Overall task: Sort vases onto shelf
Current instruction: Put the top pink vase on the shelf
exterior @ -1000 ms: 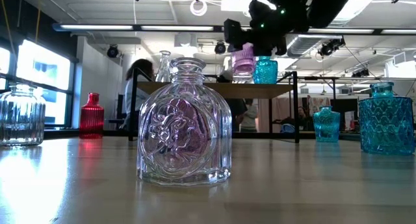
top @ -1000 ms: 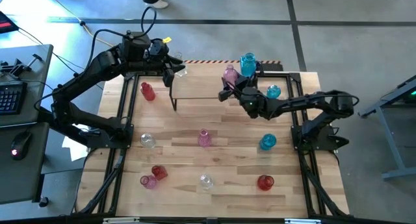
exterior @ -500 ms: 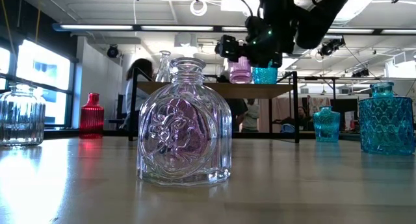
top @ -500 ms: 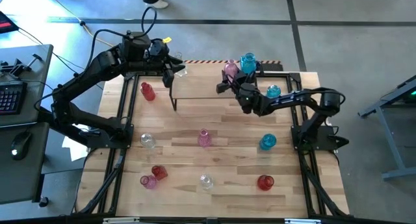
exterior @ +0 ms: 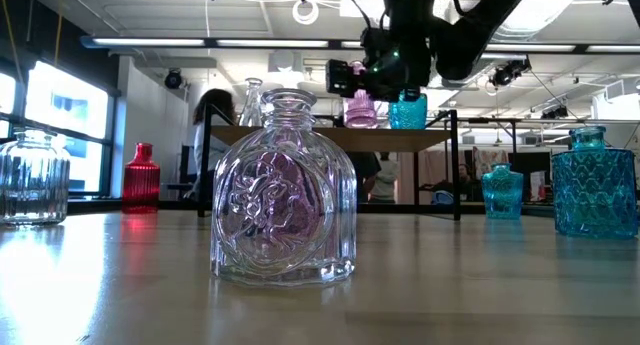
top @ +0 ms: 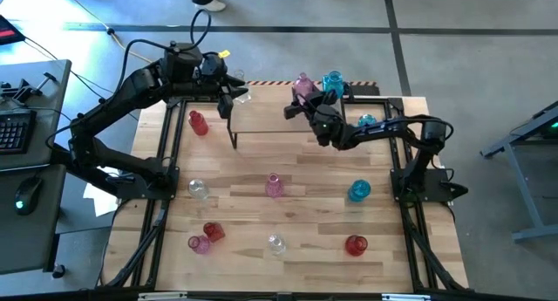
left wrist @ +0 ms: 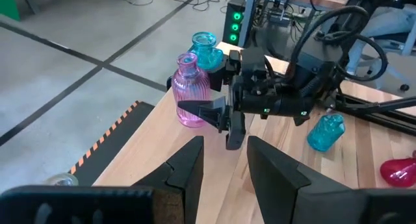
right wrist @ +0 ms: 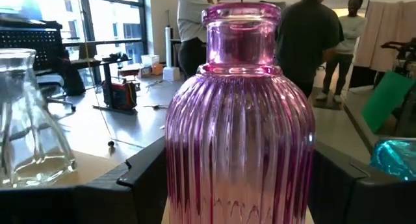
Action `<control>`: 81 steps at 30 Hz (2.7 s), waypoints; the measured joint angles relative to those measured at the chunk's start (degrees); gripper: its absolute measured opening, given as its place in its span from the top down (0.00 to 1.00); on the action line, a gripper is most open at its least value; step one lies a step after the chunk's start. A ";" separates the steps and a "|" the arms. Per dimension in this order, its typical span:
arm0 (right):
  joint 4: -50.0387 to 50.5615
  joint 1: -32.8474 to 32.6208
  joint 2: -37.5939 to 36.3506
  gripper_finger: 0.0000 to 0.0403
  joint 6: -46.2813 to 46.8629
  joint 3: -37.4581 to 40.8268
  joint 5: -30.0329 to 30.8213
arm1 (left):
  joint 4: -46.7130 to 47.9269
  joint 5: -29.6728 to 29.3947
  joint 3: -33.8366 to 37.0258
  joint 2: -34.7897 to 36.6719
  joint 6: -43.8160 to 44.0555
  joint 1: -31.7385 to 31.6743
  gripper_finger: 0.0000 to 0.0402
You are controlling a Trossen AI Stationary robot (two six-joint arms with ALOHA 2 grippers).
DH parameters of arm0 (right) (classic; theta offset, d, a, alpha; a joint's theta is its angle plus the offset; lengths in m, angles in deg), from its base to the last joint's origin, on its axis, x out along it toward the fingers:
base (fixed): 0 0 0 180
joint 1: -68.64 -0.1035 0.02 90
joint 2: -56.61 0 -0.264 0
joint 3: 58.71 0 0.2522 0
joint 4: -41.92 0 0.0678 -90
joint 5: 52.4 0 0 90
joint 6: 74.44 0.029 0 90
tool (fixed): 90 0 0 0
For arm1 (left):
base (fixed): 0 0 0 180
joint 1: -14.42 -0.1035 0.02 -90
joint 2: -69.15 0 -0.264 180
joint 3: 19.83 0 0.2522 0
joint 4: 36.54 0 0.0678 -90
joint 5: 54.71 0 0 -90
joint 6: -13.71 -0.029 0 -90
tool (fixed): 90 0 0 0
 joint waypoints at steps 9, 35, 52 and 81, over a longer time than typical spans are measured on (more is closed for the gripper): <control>3.78 2.31 -0.01 0.38 6.40 -0.06 0.38 | 0.38 -0.28 0.00 0.00 -0.10 0.00 0.72; 3.45 5.67 -0.03 0.38 5.95 -0.06 -8.22 | 1.06 -0.39 0.06 0.00 1.91 0.00 0.72; 5.23 7.61 -0.05 0.38 7.92 0.01 -12.36 | 1.06 -0.37 0.04 0.00 1.91 0.00 0.72; 7.92 8.77 -0.09 0.29 10.17 0.01 -14.88 | 1.06 -0.37 0.04 0.00 1.91 0.01 0.72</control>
